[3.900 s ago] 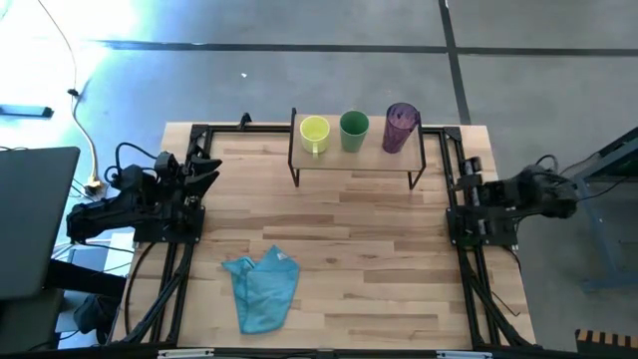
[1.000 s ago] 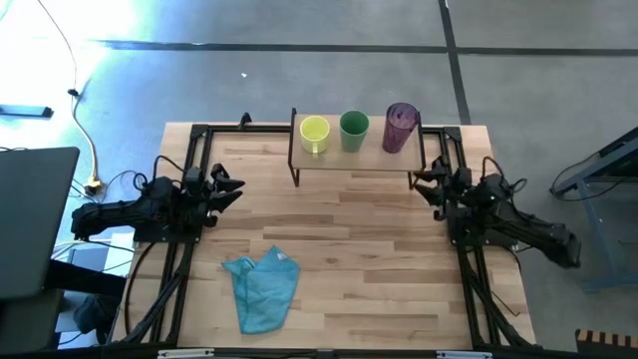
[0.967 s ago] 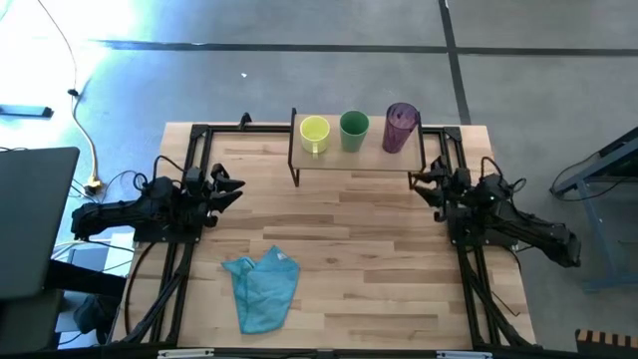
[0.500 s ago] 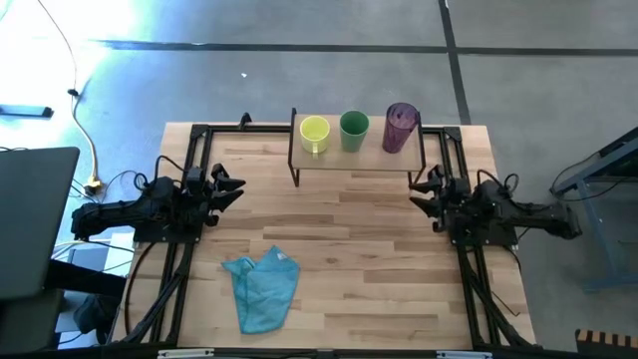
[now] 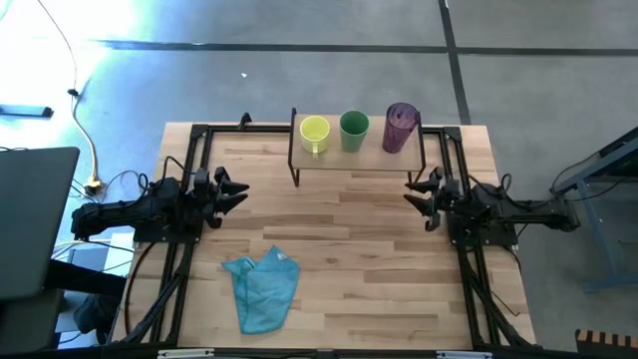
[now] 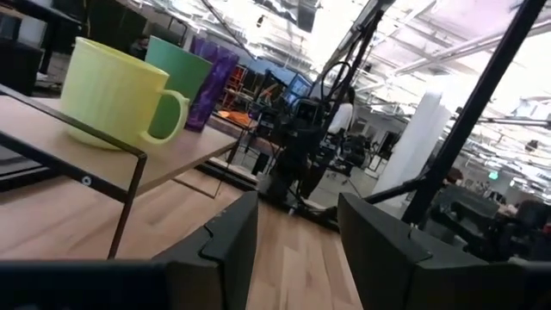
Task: Stack small to large cups/mugs on shelf
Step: Return to Home Position
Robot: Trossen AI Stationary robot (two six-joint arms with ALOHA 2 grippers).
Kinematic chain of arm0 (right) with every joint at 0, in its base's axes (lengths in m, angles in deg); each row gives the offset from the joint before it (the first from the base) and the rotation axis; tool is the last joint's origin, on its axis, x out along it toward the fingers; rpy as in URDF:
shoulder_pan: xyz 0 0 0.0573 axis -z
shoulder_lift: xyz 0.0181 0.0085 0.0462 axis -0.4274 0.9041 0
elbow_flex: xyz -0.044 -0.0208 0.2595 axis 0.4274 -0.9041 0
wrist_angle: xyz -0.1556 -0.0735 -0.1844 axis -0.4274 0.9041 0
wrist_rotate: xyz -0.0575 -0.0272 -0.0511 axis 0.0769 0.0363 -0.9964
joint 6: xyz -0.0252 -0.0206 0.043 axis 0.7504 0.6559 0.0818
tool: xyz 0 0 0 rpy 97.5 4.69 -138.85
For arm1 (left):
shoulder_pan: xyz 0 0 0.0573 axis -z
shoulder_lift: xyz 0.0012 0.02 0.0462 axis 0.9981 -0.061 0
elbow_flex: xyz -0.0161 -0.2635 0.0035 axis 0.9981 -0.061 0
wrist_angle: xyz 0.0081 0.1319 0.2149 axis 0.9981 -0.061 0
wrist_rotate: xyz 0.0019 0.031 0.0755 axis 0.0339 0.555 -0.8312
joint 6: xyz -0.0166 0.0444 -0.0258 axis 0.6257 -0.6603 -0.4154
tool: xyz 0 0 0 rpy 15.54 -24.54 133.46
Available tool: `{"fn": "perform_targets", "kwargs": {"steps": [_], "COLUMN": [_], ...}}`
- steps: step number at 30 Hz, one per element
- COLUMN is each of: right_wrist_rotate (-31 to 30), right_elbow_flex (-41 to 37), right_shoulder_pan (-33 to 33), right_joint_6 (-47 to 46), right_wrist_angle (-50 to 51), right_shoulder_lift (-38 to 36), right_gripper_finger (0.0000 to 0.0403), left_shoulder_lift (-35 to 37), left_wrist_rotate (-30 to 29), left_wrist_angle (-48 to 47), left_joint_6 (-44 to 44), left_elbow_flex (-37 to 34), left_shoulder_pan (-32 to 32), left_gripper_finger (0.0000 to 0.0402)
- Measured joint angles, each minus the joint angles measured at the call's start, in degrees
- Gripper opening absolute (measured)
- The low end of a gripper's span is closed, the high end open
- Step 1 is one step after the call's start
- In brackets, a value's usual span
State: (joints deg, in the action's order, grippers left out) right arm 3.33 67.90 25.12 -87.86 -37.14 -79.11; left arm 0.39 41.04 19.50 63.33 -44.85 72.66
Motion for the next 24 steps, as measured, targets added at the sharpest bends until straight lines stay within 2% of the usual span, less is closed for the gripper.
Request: {"fn": "perform_targets", "kwargs": {"steps": [8, 18, 24], "right_wrist_rotate": [2.7, 2.8, 2.6], "right_elbow_flex": [0.0, 0.0, 0.0], "right_shoulder_pan": [0.0, 0.0, 0.0], "right_joint_6": [-1.6, 1.4, 2.9], "right_wrist_angle": [6.2, 6.6, 6.7], "right_shoulder_lift": [0.0, 0.0, 0.0], "right_gripper_finger": [0.0155, 0.0155, 0.0155], "left_shoulder_lift": [0.0, 0.0, 0.0], "left_wrist_rotate": [1.9, 6.8, 7.3], "left_wrist_angle": [0.6, -0.7, -5.1], "left_joint_6": [-5.0, -6.4, -6.7], "left_elbow_flex": [0.0, 0.0, 0.0], "left_shoulder_pan": [0.0, 0.0, 0.0], "left_gripper_finger": [0.0150, 0.0150, 0.0150]}}
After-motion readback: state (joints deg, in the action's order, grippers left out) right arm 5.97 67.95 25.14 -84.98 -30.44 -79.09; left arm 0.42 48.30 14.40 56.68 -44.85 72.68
